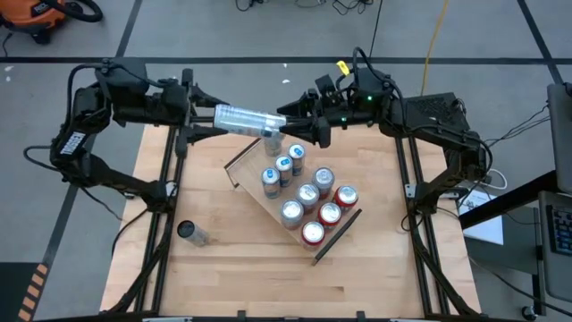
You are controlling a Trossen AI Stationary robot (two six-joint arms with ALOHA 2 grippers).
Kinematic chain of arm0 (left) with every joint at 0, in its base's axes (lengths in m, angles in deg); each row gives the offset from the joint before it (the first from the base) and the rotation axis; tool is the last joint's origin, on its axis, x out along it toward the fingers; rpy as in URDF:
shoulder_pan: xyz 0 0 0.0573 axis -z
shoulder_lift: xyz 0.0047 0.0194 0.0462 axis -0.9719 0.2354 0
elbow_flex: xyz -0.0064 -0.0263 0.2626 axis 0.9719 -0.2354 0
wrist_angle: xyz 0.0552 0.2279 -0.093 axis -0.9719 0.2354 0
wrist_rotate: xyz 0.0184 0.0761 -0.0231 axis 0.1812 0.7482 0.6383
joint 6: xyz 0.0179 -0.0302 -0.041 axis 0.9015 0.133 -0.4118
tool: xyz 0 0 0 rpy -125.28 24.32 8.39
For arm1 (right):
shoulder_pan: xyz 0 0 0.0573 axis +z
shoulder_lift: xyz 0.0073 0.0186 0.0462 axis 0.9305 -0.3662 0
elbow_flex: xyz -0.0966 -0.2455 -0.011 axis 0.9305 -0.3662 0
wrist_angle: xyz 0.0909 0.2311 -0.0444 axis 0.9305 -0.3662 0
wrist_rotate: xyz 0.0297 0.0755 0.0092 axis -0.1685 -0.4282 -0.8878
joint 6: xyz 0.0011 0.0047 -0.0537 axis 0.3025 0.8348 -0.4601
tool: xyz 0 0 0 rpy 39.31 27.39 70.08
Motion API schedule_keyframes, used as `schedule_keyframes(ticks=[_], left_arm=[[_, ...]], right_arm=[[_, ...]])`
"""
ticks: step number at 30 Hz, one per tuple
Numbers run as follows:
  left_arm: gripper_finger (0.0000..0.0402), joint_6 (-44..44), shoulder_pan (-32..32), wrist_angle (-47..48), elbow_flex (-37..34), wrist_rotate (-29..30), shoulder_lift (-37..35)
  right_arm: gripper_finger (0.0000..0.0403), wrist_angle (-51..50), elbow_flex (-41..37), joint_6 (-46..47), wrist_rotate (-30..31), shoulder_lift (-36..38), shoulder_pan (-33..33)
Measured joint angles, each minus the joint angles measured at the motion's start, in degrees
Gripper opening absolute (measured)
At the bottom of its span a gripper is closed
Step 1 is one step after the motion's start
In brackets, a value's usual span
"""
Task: Place canned beverage on shelf
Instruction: Put the top white yellow soda can on the shelf aligned with the other white yellow soda can
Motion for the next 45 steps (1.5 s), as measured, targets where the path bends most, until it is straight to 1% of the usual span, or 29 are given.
schedule_keyframes(ticks=[3, 9, 16, 19, 21, 25, 30, 35, 39, 45], left_arm=[[0.025, 2.1, 1.0, -1.4, 0.0, -0.1, 0.6], [0.025, 7.1, 2.4, -3.0, 0.0, -0.1, 2.1], [0.025, 7.4, 2.6, -2.7, 0.0, 0.0, 3.5], [0.025, 8.2, 2.6, -2.7, 0.0, 0.0, 3.5], [0.025, 9.7, 2.6, -2.7, 0.0, 0.0, 3.5], [0.025, 10.4, 2.6, -2.8, 0.0, -0.1, 3.5], [0.025, 10.4, 2.6, -3.6, 0.0, -0.1, 3.5], [0.025, 10.4, 2.6, -3.6, 0.0, 0.0, 3.5], [0.0261, 10.1, 2.6, -3.6, 0.0, 0.8, 3.5], [0.0319, 6.9, 2.6, -5.3, 0.0, 4.2, 3.3]], right_arm=[[0.0393, 1.1, 0.0, 2.3, 0.2, -0.8, -0.1], [0.0393, 4.1, 0.0, 7.6, -5.7, -3.2, 0.0], [0.0393, 6.4, 0.0, 7.6, -6.1, -3.9, 0.3], [0.0388, 6.4, 0.0, 8.6, -8.6, -3.9, 0.3], [0.0375, 6.4, 0.0, 9.5, -9.8, -4.0, 0.3], [0.0329, 5.8, 0.0, 10.4, -11.8, -3.9, 0.3], [0.0276, 5.6, 0.0, 10.8, -11.7, -3.9, 0.3], [0.0237, 5.5, 0.0, 10.8, -11.7, -3.9, 0.3], [0.0228, 5.6, 0.0, 10.7, -11.7, -3.9, 0.3], [0.0235, 6.0, 0.0, 9.7, -11.3, -3.9, 0.2]])
